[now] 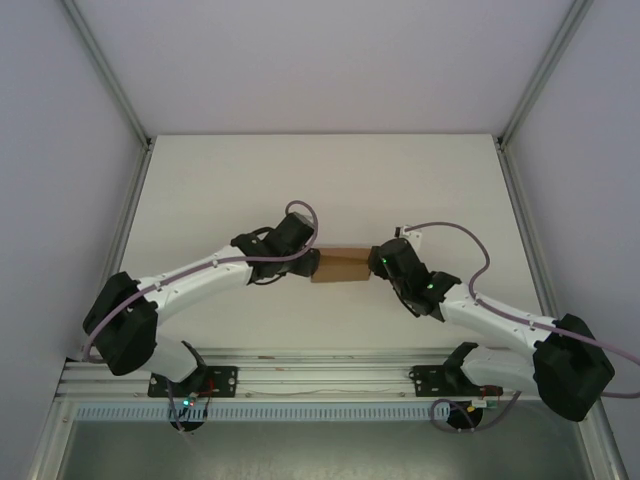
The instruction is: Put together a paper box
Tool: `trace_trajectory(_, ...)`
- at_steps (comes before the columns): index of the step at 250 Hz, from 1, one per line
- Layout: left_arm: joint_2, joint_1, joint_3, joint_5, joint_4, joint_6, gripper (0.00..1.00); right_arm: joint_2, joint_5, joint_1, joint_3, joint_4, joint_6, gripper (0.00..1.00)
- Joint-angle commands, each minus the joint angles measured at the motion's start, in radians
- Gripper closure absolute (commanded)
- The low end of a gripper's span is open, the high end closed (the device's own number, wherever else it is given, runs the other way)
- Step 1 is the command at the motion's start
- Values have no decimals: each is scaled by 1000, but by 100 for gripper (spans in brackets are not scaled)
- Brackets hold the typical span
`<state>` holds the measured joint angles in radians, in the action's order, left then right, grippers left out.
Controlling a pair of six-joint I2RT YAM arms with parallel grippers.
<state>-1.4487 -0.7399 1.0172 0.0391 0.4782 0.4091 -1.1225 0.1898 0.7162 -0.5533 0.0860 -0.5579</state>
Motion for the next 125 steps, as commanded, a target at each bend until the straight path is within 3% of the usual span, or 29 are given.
trace_trajectory(1, 77, -10, 69, 52, 98, -49, 40, -45, -24, 2, 27, 92, 9, 51)
trace_trajectory(24, 112, -9, 89, 46, 107, -31, 22, -51, -31, 2, 33, 89, 20, 51)
trace_trajectory(51, 122, 16, 100, 32, 99, 17, 11, -59, -43, 2, 36, 84, 50, 51)
trace_trajectory(73, 101, 59, 91, 68, 71, 51, 12, -69, -40, 2, 36, 84, 65, 51)
trace_trajectory(125, 24, 141, 11, 220, -67, 92, 29, -102, -39, 2, 18, 96, 66, 51)
